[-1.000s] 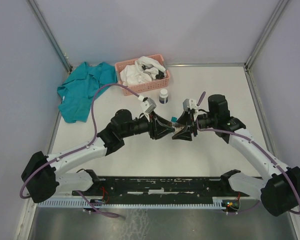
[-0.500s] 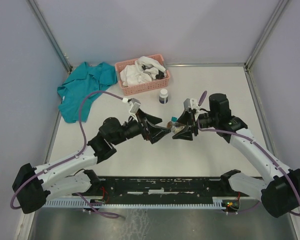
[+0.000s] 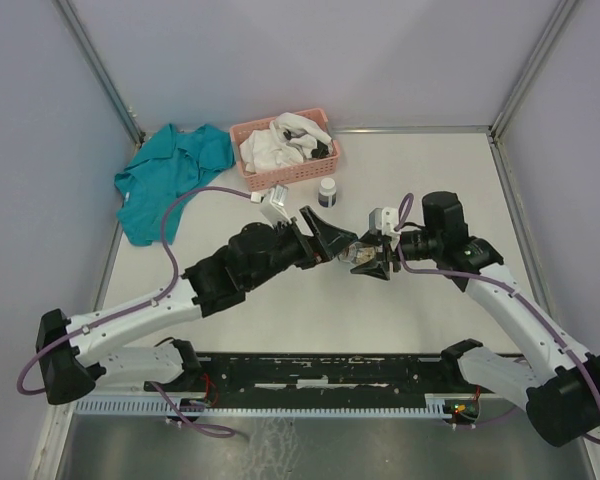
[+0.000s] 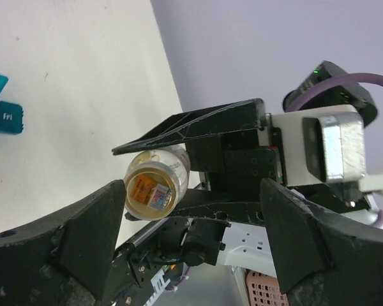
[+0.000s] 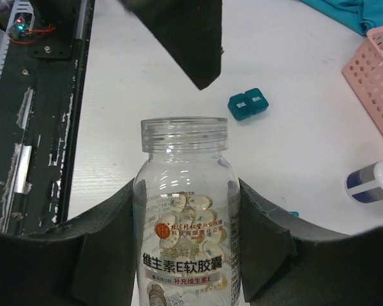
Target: Sort the pills into containers
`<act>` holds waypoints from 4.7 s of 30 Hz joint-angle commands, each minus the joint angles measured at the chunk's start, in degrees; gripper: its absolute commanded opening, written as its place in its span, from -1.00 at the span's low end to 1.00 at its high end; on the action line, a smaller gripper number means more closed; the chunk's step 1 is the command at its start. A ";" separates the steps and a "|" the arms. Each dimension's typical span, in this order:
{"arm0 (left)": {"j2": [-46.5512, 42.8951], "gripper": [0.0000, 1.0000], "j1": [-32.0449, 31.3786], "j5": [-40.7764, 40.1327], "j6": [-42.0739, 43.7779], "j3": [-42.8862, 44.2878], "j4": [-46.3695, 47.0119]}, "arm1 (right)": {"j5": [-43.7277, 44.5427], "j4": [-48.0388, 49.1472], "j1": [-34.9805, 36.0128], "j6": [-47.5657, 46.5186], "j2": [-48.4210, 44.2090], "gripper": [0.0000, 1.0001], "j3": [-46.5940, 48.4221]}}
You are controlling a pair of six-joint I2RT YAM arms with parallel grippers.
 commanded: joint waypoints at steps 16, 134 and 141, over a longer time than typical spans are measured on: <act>6.76 0.47 -1.83 -3.35 -8.10 4.47 -4.07 | 1.88 1.87 -0.15 -2.67 -2.27 -0.99 0.86; 11.15 -0.95 19.27 -33.40 25.35 -0.85 -28.97 | -0.46 0.67 -0.16 -1.05 0.98 0.99 1.30; 15.56 -0.95 22.63 -32.61 28.04 1.13 -26.90 | -0.72 0.68 -0.19 -1.11 1.04 0.99 1.29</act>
